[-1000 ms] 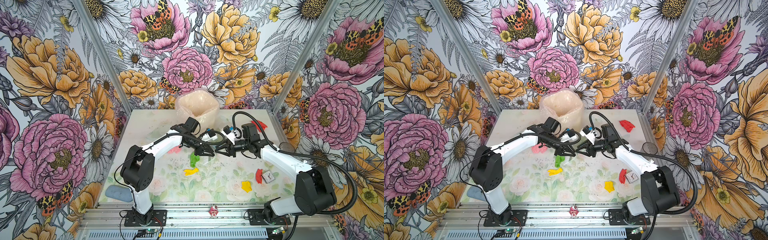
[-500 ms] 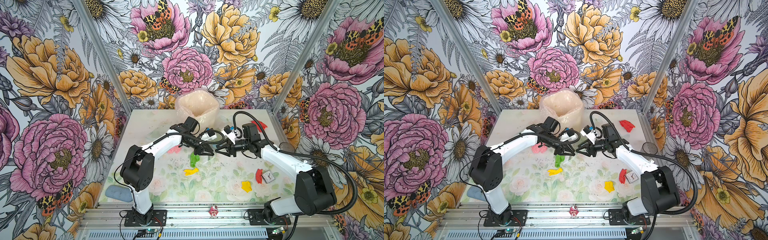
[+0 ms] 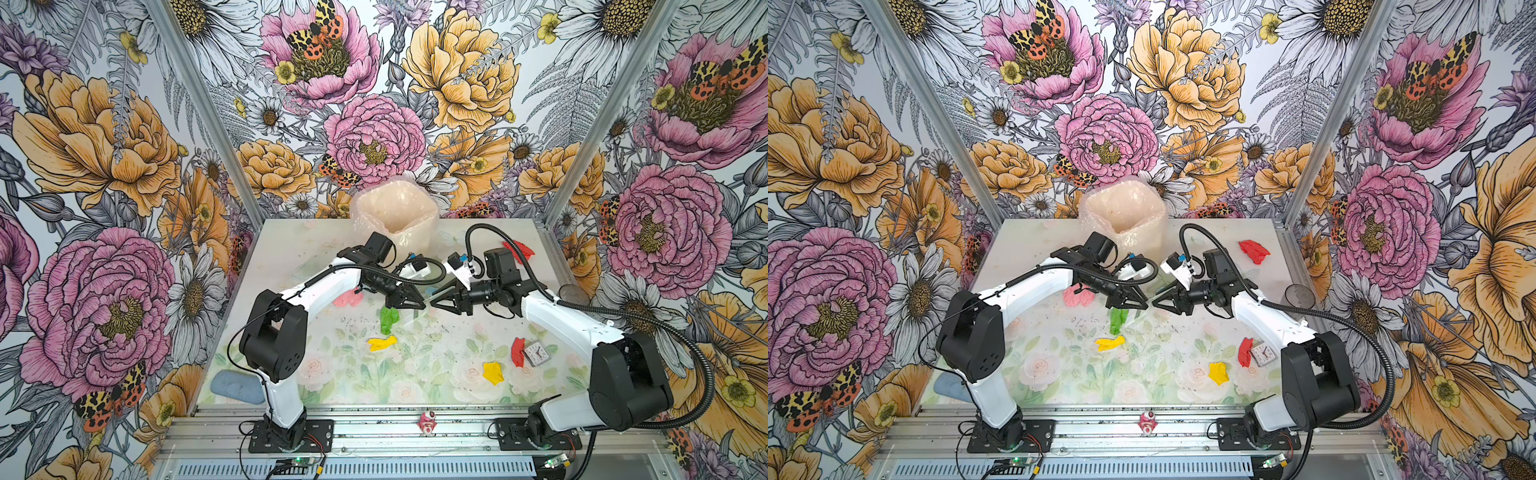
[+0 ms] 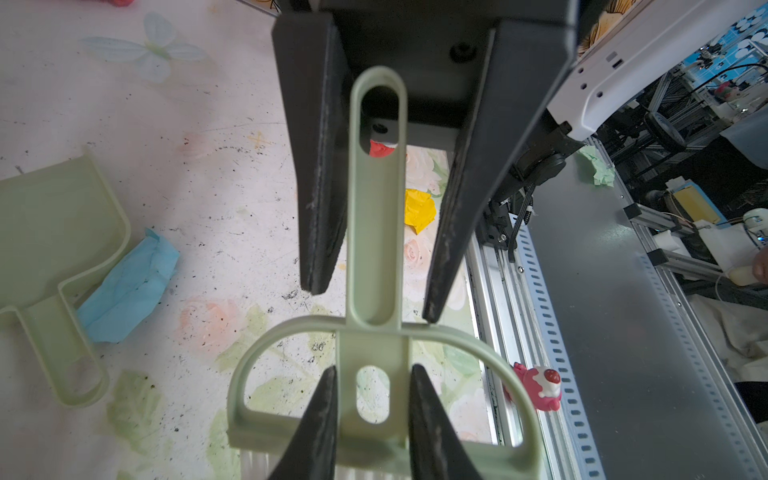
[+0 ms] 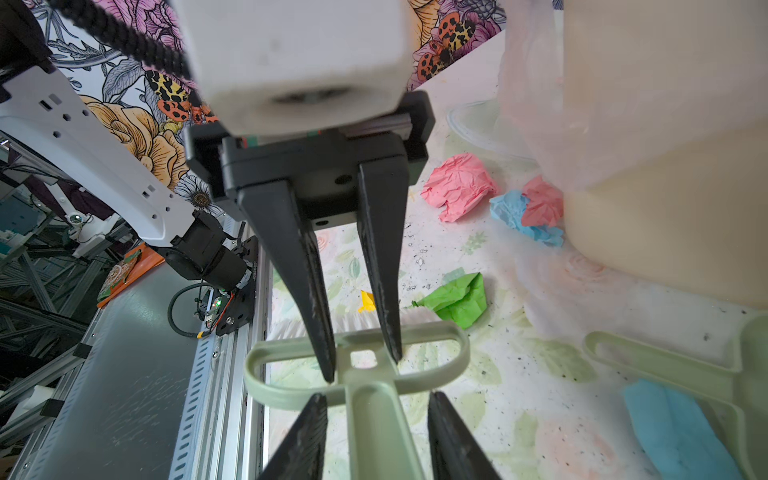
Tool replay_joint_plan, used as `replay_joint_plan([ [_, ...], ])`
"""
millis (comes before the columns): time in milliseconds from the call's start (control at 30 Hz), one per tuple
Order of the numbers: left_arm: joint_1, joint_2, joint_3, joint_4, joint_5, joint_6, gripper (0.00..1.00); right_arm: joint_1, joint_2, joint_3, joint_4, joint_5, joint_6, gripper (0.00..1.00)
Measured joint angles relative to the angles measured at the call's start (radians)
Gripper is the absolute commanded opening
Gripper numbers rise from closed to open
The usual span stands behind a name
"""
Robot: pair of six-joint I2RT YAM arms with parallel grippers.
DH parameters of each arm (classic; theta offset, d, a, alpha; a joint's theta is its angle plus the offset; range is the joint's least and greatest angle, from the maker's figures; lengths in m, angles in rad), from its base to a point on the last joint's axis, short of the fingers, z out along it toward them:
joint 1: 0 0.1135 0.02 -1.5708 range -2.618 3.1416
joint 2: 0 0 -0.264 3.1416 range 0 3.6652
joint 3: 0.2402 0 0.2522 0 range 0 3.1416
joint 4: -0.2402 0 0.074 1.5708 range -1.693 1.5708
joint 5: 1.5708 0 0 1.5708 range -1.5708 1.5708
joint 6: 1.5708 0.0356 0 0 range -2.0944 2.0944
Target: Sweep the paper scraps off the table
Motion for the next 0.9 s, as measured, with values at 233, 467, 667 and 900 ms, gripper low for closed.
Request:
replay_joint_plan([
  [233,-0.013,0.004,0.002,-0.011,-0.015,0.002,0.0,0.0,0.0,0.0,-0.014,0.0,-0.002,0.43],
  [467,-0.026,0.042,0.008,-0.034,-0.026,0.023,0.0,0.0,0.001,0.004,-0.06,0.001,-0.024,0.41],
  [667,-0.026,0.042,0.008,-0.039,-0.026,0.027,0.0,0.0,0.001,0.005,-0.074,0.001,-0.028,0.39],
  [900,-0.026,0.042,0.008,-0.046,-0.027,0.026,0.0,0.0,0.01,0.008,-0.086,0.001,-0.042,0.38],
])
